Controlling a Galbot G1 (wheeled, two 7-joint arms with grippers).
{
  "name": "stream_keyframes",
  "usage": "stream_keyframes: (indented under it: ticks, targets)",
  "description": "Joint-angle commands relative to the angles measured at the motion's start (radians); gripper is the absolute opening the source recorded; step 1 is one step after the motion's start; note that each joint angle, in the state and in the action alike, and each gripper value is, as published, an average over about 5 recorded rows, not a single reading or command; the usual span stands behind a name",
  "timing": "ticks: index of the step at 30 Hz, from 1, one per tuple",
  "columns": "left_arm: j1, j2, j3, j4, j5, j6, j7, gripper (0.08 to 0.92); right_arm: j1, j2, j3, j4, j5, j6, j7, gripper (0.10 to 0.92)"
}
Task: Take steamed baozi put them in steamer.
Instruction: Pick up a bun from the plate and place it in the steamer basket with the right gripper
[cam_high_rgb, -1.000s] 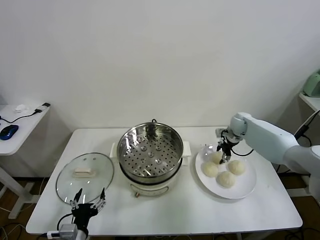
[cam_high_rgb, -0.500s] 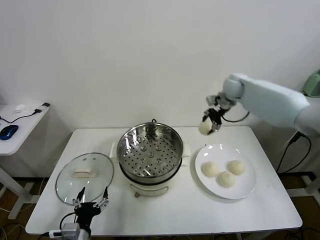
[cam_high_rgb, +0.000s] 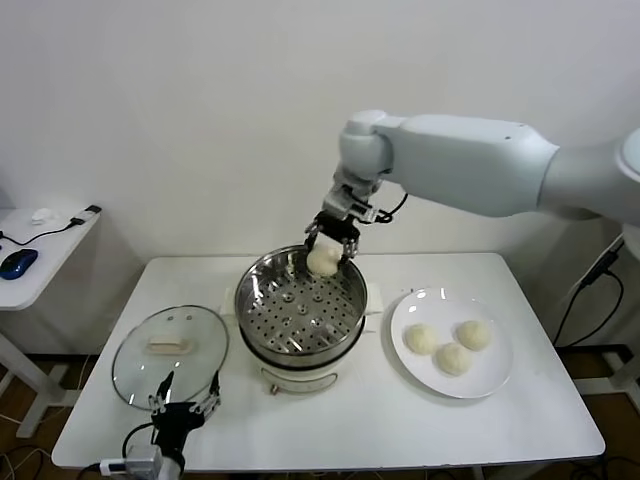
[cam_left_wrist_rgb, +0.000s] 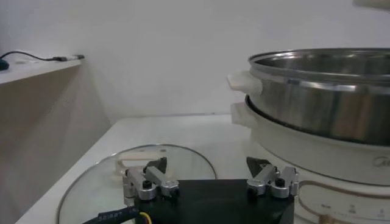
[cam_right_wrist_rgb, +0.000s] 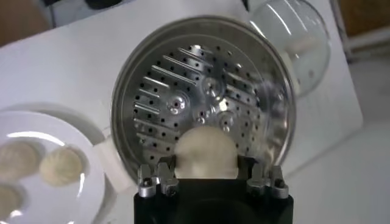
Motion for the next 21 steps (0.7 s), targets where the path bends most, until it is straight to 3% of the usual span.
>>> stream_keyframes:
  ticks: [1,13,21]
  targets:
    - [0.004,-0.001,0.002,-0.001,0.000,-0.003,-0.001,0.823,-0.196,0.126,0.074,-0.133,-0.348,0.220,0.043,0.670]
    - [0.009,-0.001,0.004,0.005,-0.001,-0.016,-0.008,0.823,-0.338,0.247,0.172,-0.431,-0.484,0.308,0.078,0.670]
    - [0.007,0.000,0.006,0.005,-0.002,-0.017,-0.009,0.823,-0.354,0.288,0.207,-0.515,-0.500,0.335,0.079,0.670]
